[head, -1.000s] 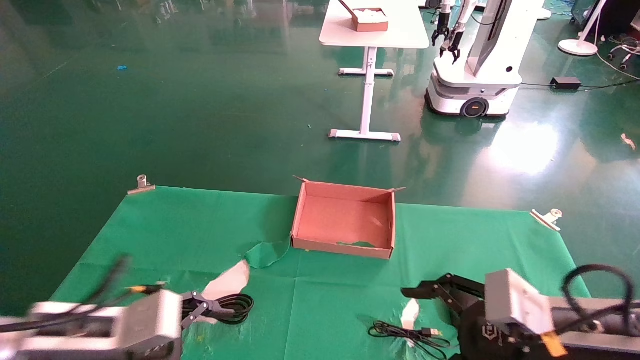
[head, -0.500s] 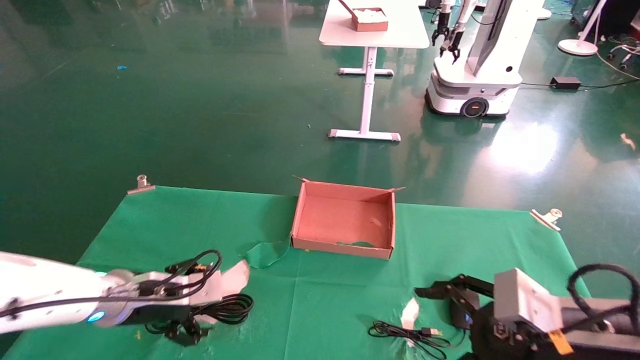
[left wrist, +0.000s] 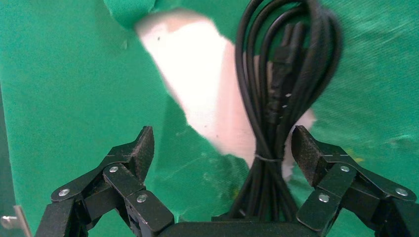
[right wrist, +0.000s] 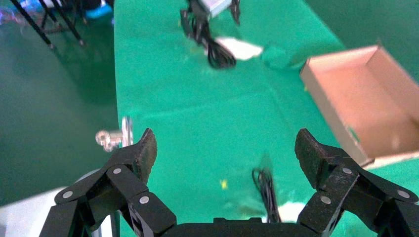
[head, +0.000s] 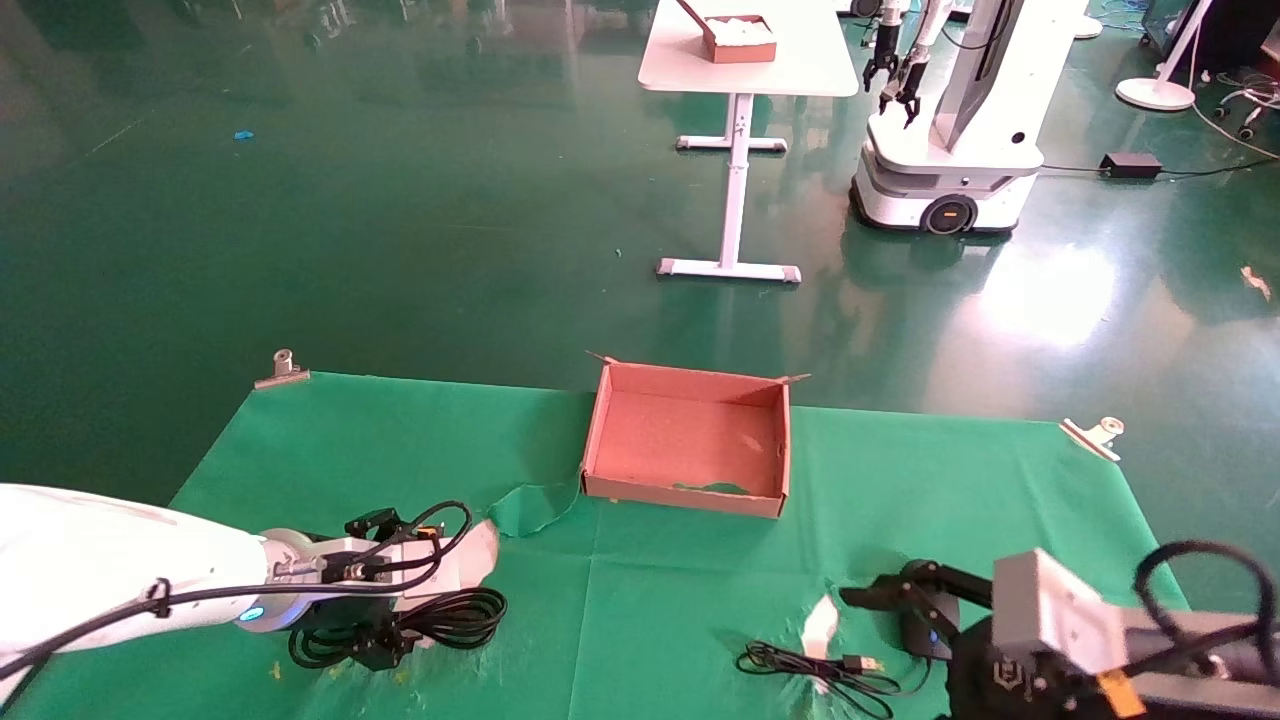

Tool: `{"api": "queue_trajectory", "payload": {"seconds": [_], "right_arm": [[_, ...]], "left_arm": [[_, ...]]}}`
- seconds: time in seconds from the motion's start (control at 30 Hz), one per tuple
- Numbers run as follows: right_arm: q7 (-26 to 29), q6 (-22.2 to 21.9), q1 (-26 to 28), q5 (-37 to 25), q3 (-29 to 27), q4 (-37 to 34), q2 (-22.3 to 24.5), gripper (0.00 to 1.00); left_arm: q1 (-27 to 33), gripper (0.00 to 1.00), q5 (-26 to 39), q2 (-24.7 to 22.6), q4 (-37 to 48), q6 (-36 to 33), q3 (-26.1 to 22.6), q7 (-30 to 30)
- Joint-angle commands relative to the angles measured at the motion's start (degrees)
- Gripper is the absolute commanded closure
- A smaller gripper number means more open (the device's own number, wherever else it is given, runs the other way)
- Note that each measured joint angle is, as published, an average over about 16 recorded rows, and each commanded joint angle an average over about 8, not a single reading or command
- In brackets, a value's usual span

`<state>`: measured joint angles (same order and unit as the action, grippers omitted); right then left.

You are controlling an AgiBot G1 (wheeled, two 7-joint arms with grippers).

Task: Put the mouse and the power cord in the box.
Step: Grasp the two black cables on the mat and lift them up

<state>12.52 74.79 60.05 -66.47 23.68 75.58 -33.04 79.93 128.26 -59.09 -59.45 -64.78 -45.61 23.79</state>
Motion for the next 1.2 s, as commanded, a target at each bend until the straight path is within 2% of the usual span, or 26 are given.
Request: {"api": "queue_trajectory", "payload": {"seconds": [0.03, 0.13, 0.3, 0.47, 0.67, 0.87, 0.9, 0.93, 1.13, 1.17, 1.2], "right_arm": [[-0.4, -0.2, -0.2, -0.5, 0.2, 0.3, 0.0, 0.00], [0.8, 0.1, 3.2, -8.1, 3.5, -0.6, -2.4, 0.00], [2.7, 0.3, 11.1, -22.8, 9.8, -4.9, -9.2, 0.00], [2.5, -1.1, 15.8, -32.7, 14.1, -11.2, -15.6, 0.00], [2.3, -3.4, 17.9, -39.4, 17.3, -18.4, -21.0, 0.00], [1.7, -5.6, 18.2, -41.2, 18.0, -22.1, -23.3, 0.00], [1.7, -5.9, 18.1, -41.1, 17.9, -22.4, -23.4, 0.00], [1.7, -6.3, 18.0, -41.1, 17.8, -22.6, -23.5, 0.07], [1.7, -7.4, 17.6, -40.1, 17.0, -23.3, -23.5, 0.82], [1.7, -7.4, 17.6, -40.1, 16.9, -23.4, -23.5, 0.94], [1.7, -7.4, 17.6, -40.0, 16.9, -23.4, -23.5, 1.00]], "left_arm": [[-0.1, 0.00, 1.1, -0.6, 1.0, 0.9, -0.3, 0.1], [0.0, 0.00, 0.8, -0.8, 1.6, 1.1, -0.2, -0.1], [0.2, 0.00, 0.5, -0.9, 2.2, 1.2, -0.2, -0.7], [0.2, 0.00, 0.4, -1.0, 2.5, 1.3, -0.2, -0.9], [0.3, 0.00, 0.3, -1.0, 2.6, 1.3, -0.2, -1.0], [0.3, 0.00, 0.3, -1.0, 2.7, 1.3, -0.2, -1.0], [0.3, 0.12, 0.3, -1.0, 2.7, 1.3, -0.2, -1.0], [0.3, 0.25, 0.3, -1.0, 2.7, 1.3, -0.2, -1.0], [0.3, 1.00, 0.4, -1.1, 2.8, 1.4, -0.2, -1.0], [0.3, 1.00, 0.4, -1.1, 2.8, 1.4, -0.2, -1.0], [0.3, 1.00, 0.4, -1.1, 2.8, 1.4, -0.2, -1.0]]}}
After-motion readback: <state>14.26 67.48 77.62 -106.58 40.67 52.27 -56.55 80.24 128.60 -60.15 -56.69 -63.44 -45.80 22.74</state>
